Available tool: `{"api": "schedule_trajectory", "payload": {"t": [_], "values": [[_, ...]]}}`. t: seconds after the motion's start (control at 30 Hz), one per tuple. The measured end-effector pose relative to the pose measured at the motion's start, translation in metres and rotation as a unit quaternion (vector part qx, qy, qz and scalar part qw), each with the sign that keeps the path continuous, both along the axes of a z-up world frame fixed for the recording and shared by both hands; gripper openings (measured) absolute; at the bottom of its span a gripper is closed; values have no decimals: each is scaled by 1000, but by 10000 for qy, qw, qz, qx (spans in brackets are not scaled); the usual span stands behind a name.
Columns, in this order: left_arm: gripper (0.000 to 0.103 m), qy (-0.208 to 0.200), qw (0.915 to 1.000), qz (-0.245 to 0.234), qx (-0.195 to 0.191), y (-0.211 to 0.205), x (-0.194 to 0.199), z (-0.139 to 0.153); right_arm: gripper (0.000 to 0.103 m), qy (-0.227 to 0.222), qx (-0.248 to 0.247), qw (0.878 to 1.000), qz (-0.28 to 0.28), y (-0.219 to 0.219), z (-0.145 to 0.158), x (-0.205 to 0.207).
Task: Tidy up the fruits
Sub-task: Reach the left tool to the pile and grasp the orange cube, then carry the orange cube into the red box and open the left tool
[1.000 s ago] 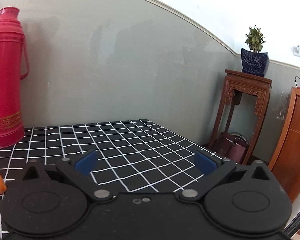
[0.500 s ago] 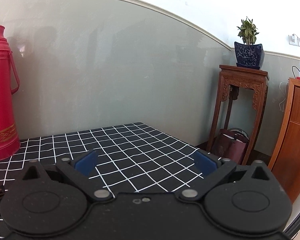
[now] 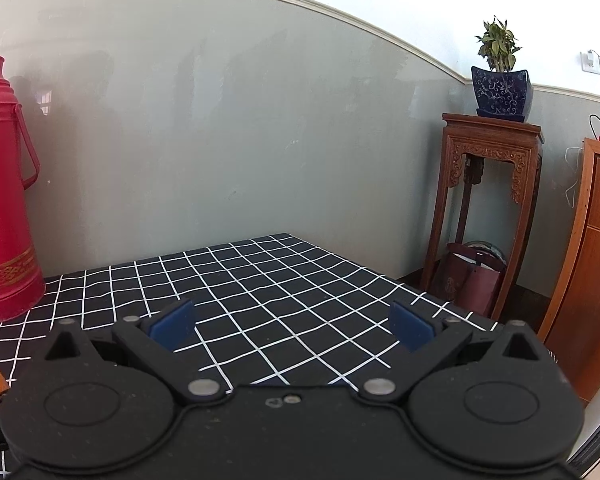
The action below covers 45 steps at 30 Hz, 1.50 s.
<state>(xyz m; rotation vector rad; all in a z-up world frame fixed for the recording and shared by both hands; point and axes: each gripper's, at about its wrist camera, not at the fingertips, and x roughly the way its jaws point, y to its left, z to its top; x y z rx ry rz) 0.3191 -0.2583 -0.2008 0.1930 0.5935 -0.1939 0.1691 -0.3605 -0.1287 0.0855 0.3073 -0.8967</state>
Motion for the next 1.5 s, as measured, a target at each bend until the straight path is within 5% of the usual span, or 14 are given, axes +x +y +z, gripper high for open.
{"api": "schedule_trajectory", "payload": {"t": [0.33,0.57,0.97,1.3,1.5], "values": [[26,-81,9999,-54,-24,6,-5,3,97,-10,75,9999,99,0,-1,2],[26,-588,9982,-40,149,20,-23,16,97,11,78,9997,231,5,-1,7],[26,-1189,9898,713,315,109,-44,54,97,85,-89,9975,701,36,-4,23],[26,-383,9786,2013,213,216,-4,41,97,144,-194,9898,1404,77,-7,38],[27,-144,9764,2148,-139,244,3,37,97,249,-223,9820,1861,99,-10,53]]}}
